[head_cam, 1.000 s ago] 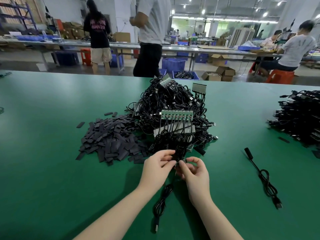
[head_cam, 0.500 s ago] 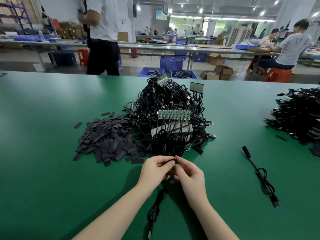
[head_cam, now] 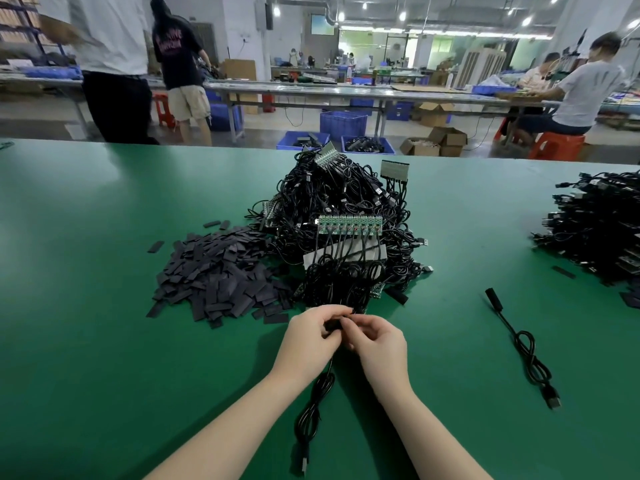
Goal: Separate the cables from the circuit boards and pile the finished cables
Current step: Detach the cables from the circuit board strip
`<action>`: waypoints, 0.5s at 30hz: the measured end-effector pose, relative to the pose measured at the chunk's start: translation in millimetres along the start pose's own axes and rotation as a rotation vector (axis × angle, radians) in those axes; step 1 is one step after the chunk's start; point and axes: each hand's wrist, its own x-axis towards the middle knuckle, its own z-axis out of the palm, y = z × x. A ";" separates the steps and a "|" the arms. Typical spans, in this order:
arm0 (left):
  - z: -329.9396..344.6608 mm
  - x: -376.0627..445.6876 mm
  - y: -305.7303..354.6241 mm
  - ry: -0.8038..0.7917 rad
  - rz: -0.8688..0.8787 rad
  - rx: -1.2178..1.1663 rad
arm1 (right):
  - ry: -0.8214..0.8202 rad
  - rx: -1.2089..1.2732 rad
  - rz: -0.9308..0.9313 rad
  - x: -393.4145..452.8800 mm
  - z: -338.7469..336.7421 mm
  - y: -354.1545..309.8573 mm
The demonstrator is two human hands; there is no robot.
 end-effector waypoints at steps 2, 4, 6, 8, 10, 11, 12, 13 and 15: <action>2.6 -2.0 -5.0 0.028 0.008 -0.004 | -0.004 -0.046 -0.017 2.5 1.6 -0.3; 4.0 -3.8 -10.3 0.048 0.006 -0.051 | -0.002 -0.083 -0.035 3.1 2.7 0.0; 4.1 -4.5 -13.9 0.078 -0.001 -0.080 | 0.001 -0.052 -0.035 3.0 1.7 0.7; 4.0 -4.5 -16.7 0.097 -0.003 -0.096 | 0.008 0.024 -0.016 3.4 0.1 1.4; 4.3 -4.5 -18.6 0.110 0.000 -0.086 | 0.063 0.061 -0.014 3.9 -2.2 3.2; 3.9 -4.6 -18.6 0.118 0.005 -0.079 | 0.098 0.064 -0.027 4.0 -3.3 4.6; 3.5 -4.8 -18.6 0.127 0.016 -0.070 | 0.127 0.063 -0.041 3.7 -4.3 5.9; 2.7 -4.8 -18.5 0.140 0.037 -0.050 | 0.139 0.066 -0.052 3.0 -5.3 6.8; 2.1 -5.2 -17.9 0.157 0.096 0.014 | 0.117 0.091 -0.050 1.7 -6.1 7.7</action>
